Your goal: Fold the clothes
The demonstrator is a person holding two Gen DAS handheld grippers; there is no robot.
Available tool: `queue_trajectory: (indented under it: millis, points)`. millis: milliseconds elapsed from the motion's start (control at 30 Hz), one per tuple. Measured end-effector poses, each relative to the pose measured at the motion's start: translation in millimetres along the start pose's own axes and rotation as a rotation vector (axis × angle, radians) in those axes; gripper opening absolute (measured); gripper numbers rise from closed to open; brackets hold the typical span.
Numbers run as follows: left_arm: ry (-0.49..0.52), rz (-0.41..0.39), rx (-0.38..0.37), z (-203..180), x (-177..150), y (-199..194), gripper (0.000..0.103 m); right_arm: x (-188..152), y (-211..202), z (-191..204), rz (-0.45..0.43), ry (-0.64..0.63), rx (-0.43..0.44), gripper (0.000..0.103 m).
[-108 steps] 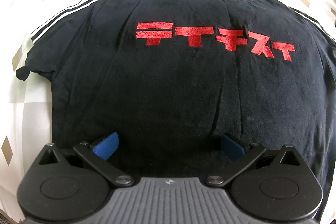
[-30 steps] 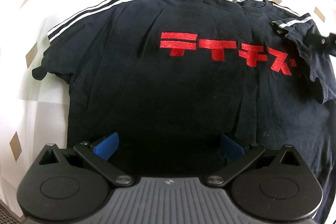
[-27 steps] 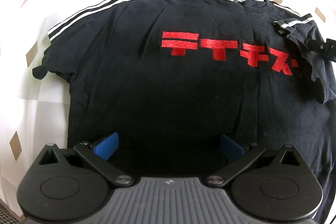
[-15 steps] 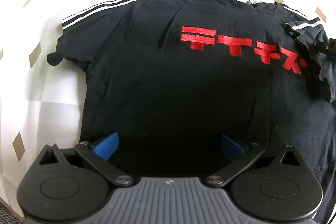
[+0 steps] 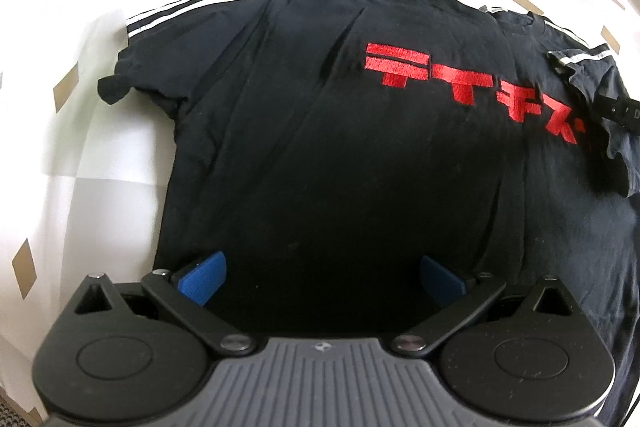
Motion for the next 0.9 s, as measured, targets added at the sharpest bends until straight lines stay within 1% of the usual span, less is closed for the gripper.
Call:
queue_trajectory:
  millis: [200, 300, 467, 533, 633, 700, 767, 867, 900]
  points:
    - [0.008, -0.004, -0.004, 8, -10, -3, 0.103, -6, -5, 6, 0.016, -0.004, -0.003, 0.057]
    - [0.012, -0.008, -0.004, 14, -19, -5, 0.103, -9, -8, 9, 0.042, -0.006, 0.003, 0.057]
    - [0.028, 0.016, -0.005, 23, -26, -6, 0.103, -14, -17, 13, 0.100, 0.020, -0.004, 0.059]
    - [0.031, 0.028, 0.000, 26, -29, -7, 0.103, -13, -24, 16, 0.117, 0.036, -0.010, 0.059]
    - [0.040, 0.038, 0.005, 30, -33, -9, 0.103, -10, -45, 21, 0.101, 0.074, 0.000, 0.059]
    - [0.050, 0.023, -0.001, 32, -32, -15, 0.103, -8, -63, 25, 0.086, 0.113, 0.034, 0.061]
    - [0.037, -0.015, -0.015, 37, -26, -24, 0.103, -9, -78, 29, 0.066, 0.145, 0.079, 0.064]
    - [-0.020, -0.057, -0.050, 51, -13, -35, 0.103, -12, -93, 38, 0.049, 0.148, 0.109, 0.065]
    - [-0.054, -0.061, -0.065, 59, -8, -38, 0.103, -12, -94, 41, 0.050, 0.137, 0.116, 0.065]
Point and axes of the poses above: each gripper's, at about its wrist camera, not at the fingertips, and y roughly the way its jaws point, z to its left, x to its top, the point moved 2 cm from there along y, roughly the way its jaws point, and after that the axes turned 3 degrees about -y, right-handed, at the moved point
